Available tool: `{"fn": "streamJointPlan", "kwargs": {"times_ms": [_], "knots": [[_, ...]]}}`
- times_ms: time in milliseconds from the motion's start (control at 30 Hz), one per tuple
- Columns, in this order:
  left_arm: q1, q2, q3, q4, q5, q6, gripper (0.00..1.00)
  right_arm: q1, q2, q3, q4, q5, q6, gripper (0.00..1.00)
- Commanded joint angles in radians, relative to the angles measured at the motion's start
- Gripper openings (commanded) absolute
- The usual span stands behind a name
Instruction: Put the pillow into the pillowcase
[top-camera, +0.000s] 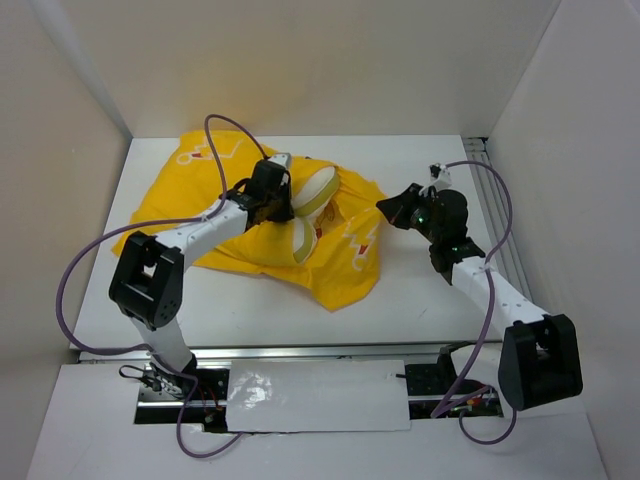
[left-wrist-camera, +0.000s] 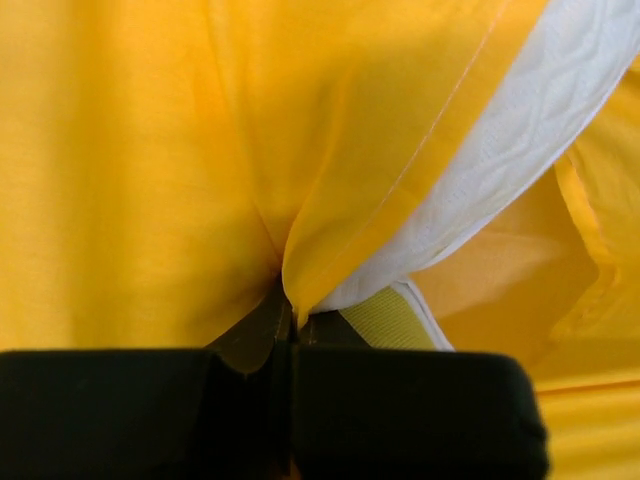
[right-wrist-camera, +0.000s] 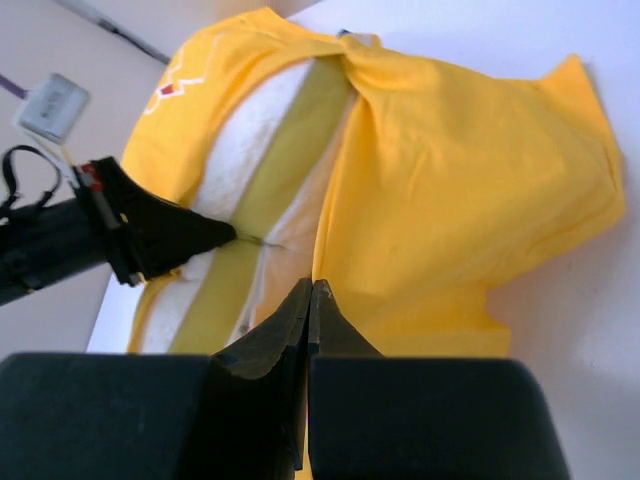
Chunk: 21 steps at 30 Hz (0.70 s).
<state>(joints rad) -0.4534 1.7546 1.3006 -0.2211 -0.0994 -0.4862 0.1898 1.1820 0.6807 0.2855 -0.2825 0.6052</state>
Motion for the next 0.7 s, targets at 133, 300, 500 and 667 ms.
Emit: {"fn": "streamJointPlan", "kwargs": {"times_ms": [133, 300, 500, 667], "knots": [[0.009, -0.042, 0.034, -0.196, 0.146, 0.089, 1.00, -0.015, 0.021, 0.117, 0.175, -0.036, -0.030, 0.00], [-0.047, -0.130, 0.135, -0.087, 0.279, 0.149, 1.00, 0.003, 0.031, 0.108, 0.141, -0.060, -0.065, 0.00], [-0.111, 0.127, 0.515, -0.201, 0.216, 0.218, 1.00, 0.014, 0.013, 0.117, 0.112, -0.069, -0.093, 0.00], [-0.169, 0.370, 0.813, -0.313, 0.123, 0.300, 1.00, 0.023, 0.031, 0.126, 0.124, -0.092, -0.093, 0.00]]}}
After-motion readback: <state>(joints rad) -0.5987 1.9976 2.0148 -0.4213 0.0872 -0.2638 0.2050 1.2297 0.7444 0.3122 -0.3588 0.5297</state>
